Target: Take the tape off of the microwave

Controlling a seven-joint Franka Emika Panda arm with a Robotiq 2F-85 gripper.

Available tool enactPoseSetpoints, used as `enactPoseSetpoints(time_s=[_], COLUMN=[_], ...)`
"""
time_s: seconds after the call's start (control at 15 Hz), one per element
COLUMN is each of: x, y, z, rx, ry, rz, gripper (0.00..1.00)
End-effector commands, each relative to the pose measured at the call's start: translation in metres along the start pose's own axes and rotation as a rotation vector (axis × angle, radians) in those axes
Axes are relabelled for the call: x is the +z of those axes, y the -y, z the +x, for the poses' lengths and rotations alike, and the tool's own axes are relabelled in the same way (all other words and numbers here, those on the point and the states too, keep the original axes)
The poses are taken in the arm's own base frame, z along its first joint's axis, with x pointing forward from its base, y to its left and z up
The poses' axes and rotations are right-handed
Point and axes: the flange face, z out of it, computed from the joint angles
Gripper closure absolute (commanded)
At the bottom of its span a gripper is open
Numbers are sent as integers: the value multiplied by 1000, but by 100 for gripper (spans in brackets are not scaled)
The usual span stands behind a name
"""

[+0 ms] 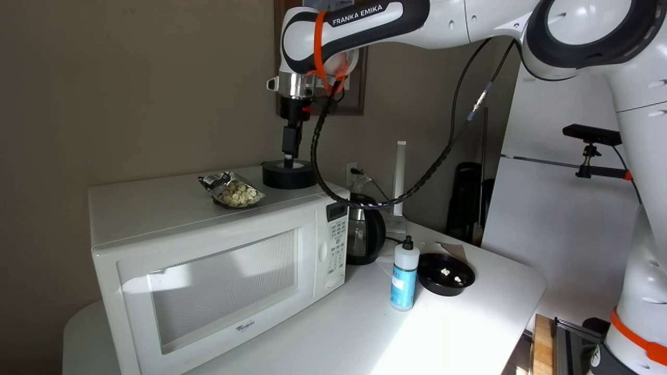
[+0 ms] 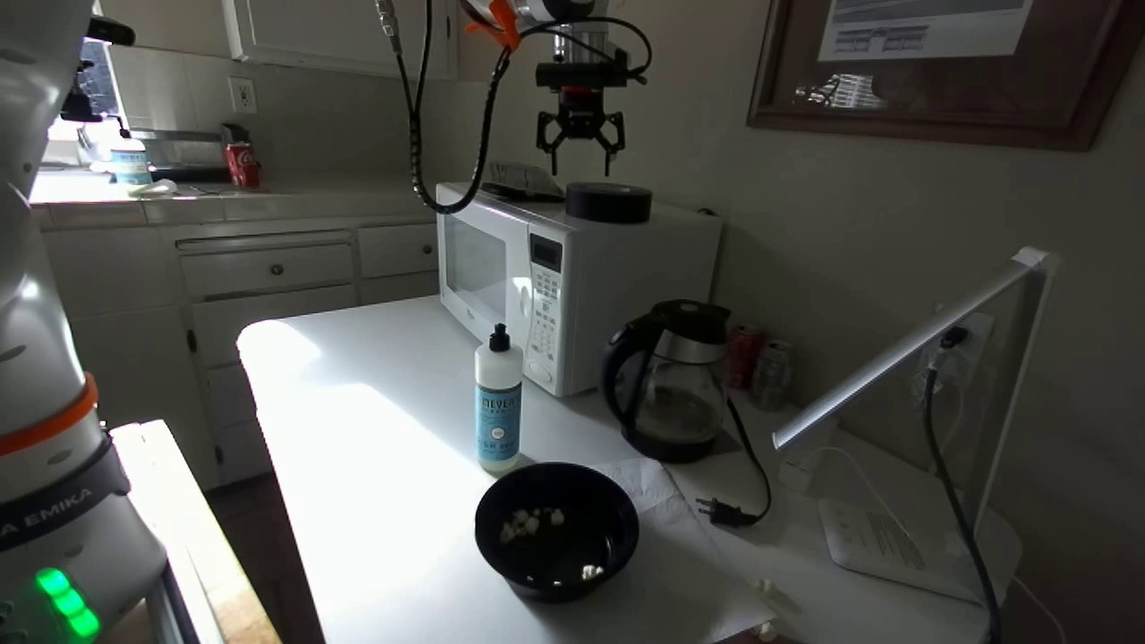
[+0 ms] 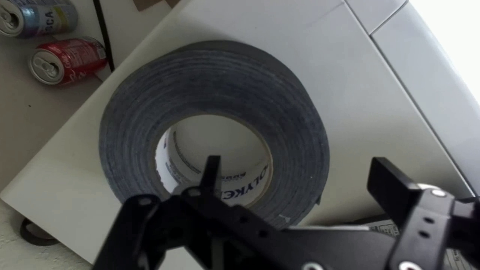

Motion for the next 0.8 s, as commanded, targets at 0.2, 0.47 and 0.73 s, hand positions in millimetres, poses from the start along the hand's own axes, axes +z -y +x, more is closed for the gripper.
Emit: enactPoseSetpoints(time_s=[0.2, 0.47, 0.73], x=[40, 48, 33], y=[-3, 1, 7], z=[21, 20, 14], rx=[-44, -32, -19], ry=[-59, -35, -43], rz=[16, 38, 33], gripper=[0, 32, 65])
